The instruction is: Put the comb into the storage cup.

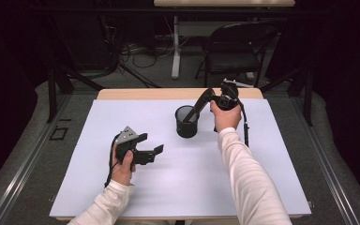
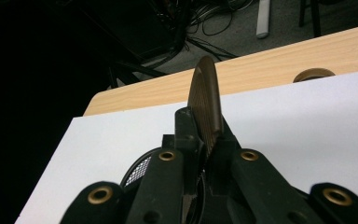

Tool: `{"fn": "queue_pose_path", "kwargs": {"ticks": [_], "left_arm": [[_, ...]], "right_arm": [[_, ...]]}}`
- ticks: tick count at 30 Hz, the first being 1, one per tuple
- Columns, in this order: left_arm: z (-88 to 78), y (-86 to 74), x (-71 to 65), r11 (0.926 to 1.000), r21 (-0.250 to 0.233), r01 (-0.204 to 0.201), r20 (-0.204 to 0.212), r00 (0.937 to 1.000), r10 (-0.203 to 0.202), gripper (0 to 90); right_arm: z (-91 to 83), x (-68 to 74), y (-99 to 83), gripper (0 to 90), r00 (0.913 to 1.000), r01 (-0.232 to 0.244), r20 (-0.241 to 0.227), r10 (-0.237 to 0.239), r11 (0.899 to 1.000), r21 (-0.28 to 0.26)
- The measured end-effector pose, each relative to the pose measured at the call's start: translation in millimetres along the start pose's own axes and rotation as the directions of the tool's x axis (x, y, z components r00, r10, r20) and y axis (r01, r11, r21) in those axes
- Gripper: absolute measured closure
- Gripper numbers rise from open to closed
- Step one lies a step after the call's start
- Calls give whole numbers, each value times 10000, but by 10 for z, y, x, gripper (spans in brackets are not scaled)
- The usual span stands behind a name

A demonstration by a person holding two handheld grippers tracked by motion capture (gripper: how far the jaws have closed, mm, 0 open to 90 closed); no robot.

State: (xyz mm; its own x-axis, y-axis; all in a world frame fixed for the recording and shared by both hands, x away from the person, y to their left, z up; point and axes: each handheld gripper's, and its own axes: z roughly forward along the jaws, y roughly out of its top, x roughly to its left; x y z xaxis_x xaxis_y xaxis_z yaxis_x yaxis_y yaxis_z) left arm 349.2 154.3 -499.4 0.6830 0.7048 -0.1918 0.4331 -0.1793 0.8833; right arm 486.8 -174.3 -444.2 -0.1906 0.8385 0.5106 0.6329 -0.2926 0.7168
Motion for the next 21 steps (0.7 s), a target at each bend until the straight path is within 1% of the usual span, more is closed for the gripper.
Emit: {"fn": "queue_pose_path", "kwargs": {"ticks": [7, 21], "left_arm": [[-12, -9, 16, 10000, -26, 67, -78, 9999, -67, 160], [-8, -10, 14, 10000, -19, 39, -60, 10000, -39, 160]], "right_arm": [[5, -5, 0, 849, 10000, 67, 50, -67, 10000, 20], [-4, -20, -12, 835, 9999, 121, 61, -121, 9999, -1]]}}
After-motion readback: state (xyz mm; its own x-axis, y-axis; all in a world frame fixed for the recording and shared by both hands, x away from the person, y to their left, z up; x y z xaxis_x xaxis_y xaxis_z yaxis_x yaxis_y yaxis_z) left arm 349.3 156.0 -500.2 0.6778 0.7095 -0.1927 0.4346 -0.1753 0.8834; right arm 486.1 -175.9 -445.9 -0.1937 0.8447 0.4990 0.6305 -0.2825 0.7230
